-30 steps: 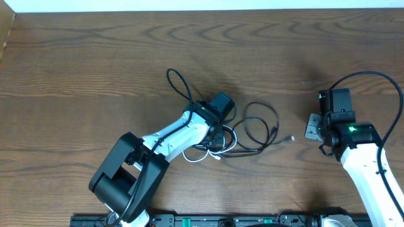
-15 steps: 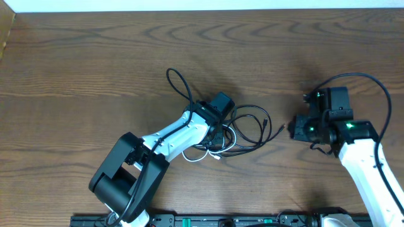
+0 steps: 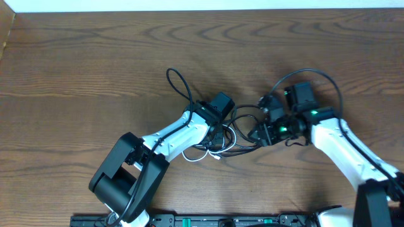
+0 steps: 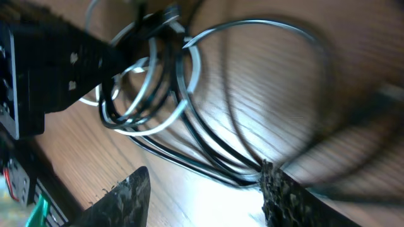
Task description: Untangle cables
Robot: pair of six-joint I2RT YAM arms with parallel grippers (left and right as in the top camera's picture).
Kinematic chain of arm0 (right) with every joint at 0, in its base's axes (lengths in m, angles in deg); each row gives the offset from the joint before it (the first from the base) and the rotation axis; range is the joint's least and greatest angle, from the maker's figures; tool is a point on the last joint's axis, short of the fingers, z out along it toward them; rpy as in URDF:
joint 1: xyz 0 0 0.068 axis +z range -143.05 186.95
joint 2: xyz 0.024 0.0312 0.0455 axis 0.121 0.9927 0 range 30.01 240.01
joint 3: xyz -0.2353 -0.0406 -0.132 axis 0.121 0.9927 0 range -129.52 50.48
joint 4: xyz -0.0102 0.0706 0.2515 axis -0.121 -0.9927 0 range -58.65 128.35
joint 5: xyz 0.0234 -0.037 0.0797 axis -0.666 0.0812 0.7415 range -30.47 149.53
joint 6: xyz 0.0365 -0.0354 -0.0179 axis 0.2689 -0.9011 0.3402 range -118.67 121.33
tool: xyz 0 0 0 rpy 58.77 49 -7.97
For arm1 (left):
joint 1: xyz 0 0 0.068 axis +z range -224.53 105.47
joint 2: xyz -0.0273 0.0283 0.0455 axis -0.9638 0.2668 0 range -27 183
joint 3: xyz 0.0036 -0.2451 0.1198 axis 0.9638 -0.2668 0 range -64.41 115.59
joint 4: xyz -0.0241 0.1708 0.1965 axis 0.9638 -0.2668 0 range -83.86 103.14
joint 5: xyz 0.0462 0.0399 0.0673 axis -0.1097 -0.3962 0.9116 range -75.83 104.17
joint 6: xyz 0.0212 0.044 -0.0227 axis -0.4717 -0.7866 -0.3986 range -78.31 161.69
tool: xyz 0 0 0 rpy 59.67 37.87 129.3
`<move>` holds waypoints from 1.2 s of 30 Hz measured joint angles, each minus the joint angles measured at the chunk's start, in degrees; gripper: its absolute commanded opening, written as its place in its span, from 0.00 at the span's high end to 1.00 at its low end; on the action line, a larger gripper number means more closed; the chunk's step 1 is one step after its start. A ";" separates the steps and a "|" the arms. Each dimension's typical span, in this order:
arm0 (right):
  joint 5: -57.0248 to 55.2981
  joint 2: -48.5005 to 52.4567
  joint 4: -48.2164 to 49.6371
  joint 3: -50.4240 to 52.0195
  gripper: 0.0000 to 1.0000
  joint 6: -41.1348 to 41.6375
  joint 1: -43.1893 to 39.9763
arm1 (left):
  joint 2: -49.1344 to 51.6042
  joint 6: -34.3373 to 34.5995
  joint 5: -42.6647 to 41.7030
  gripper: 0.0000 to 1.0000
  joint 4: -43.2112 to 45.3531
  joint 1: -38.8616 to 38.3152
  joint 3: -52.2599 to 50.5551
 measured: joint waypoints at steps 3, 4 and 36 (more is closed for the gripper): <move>0.31 3.04 2.25 -0.02 0.46 -1.55 2.97 | 0.00 0.00 0.00 0.92 0.00 0.00 -0.02; 0.11 4.15 2.91 -0.02 0.47 -2.10 4.13 | 0.00 0.00 0.00 0.92 0.00 0.00 -0.02; -27.89 4.46 1.01 -4.11 0.99 13.66 -0.52 | 0.00 0.00 0.00 0.93 -0.04 0.00 -0.02</move>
